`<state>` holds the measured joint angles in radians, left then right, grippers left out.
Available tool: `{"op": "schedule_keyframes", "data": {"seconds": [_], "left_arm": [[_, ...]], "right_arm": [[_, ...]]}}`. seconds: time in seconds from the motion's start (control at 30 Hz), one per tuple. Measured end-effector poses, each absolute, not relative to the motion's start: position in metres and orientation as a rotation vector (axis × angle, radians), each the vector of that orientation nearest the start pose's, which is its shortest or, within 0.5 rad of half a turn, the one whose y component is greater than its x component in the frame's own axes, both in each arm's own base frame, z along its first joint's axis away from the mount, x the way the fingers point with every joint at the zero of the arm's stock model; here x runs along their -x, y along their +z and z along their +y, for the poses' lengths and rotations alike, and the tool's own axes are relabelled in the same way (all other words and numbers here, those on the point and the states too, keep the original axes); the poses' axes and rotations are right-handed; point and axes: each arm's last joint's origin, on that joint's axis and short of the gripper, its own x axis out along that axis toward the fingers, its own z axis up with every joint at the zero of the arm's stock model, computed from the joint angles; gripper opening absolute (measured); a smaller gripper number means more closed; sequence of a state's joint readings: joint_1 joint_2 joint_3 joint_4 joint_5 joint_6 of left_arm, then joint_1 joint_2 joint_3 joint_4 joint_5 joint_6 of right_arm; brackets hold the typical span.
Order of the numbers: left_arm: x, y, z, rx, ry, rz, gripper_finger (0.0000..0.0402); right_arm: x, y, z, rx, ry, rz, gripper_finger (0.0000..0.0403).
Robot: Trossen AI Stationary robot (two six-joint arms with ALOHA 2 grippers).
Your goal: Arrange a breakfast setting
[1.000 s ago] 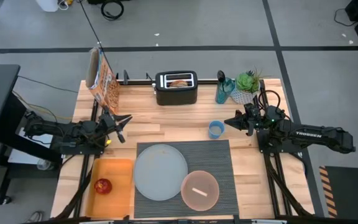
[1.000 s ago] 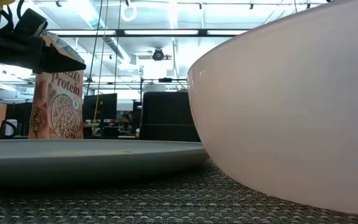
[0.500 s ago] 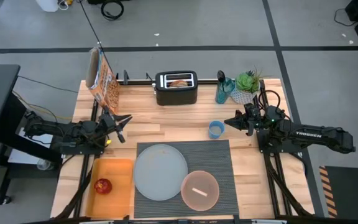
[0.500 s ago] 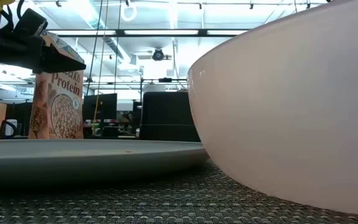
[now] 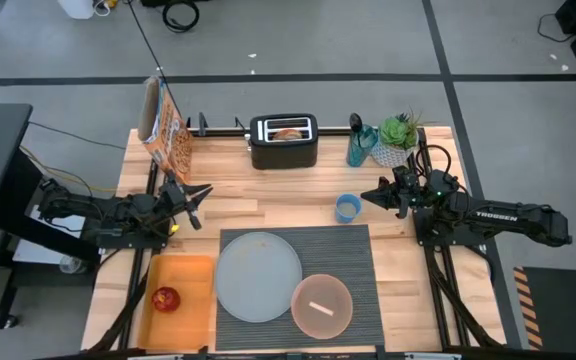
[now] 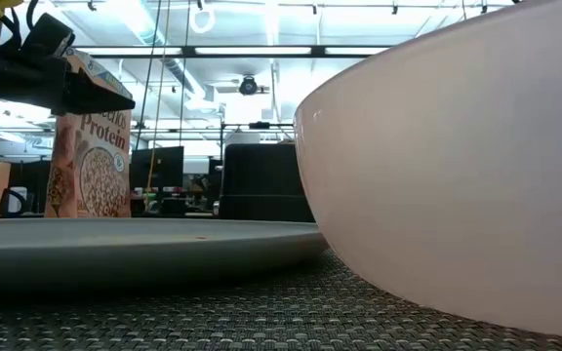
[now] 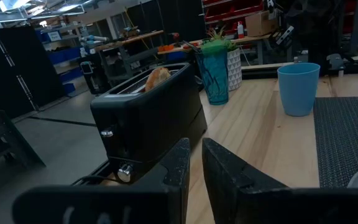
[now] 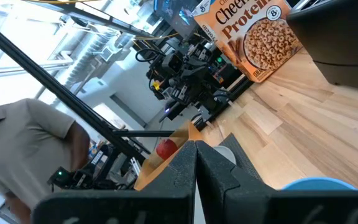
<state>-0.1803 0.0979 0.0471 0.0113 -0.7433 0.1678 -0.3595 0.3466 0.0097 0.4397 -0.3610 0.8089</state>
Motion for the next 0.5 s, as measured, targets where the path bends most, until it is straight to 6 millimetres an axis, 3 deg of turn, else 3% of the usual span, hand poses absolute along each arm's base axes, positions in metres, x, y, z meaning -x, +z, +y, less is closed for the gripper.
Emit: {"op": "schedule_keyframes", "data": {"seconds": [0.5], "left_arm": [[-0.0957, 0.1733, 0.0029, -0.288, 0.571, 0.116, 0.0050]], "right_arm": [[-0.1132, 0.1786, -0.0316, -0.772, 0.041, -0.090, 0.0016]]}}
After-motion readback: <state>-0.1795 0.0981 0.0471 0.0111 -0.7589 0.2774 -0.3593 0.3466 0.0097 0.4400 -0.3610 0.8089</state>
